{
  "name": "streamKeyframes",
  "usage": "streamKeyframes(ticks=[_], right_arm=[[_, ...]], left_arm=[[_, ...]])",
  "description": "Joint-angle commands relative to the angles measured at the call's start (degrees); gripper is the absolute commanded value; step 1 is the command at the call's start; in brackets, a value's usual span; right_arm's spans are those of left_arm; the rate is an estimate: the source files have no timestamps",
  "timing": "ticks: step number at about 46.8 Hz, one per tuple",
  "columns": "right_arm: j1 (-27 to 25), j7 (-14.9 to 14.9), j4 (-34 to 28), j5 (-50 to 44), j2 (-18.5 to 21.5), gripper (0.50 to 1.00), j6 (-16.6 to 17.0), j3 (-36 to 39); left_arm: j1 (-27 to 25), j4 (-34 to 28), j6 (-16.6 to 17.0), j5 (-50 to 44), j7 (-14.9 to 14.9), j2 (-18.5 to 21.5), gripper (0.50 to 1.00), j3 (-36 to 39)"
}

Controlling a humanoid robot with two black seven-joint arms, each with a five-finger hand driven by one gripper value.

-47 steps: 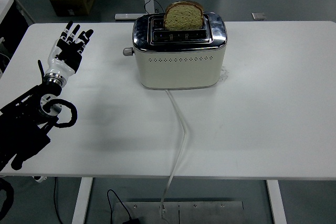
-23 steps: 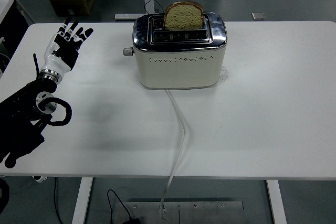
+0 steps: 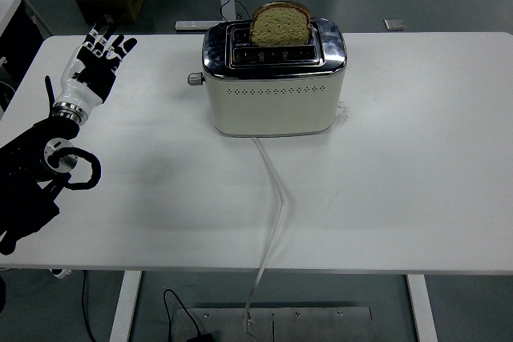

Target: Press down toaster

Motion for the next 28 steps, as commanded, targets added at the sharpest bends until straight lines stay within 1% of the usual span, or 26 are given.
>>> streamKeyframes(ticks=[1,5,12,25,28], right_arm=[[0.00,0.00,-0.03,0.00,0.00,0.998,0.00,-0.01],[-0.08,0.00,-0.03,0.00,0.00,0.998,0.00,-0.01],[0.00,0.00,-0.03,0.00,0.00,0.998,0.00,-0.01],[0.00,0.00,-0.03,0.00,0.00,0.998,0.00,-0.01],[0.00,0.00,-0.03,0.00,0.00,0.998,0.00,-0.01]], left_arm=[[0.15,0.03,-0.02,0.49,0.03,0.75,1.000,0.13],[0.15,0.03,-0.11,1.28,0.12,1.10,1.000,0.04],[-0.02,0.03,-0.19,2.07,0.12,2.86,1.000,0.13],[0.24,0.11,-0.19,4.36,0.03,3.57,1.000,0.04],[0.06,0.12,0.33,5.06,0.12,4.36,1.000,0.39]])
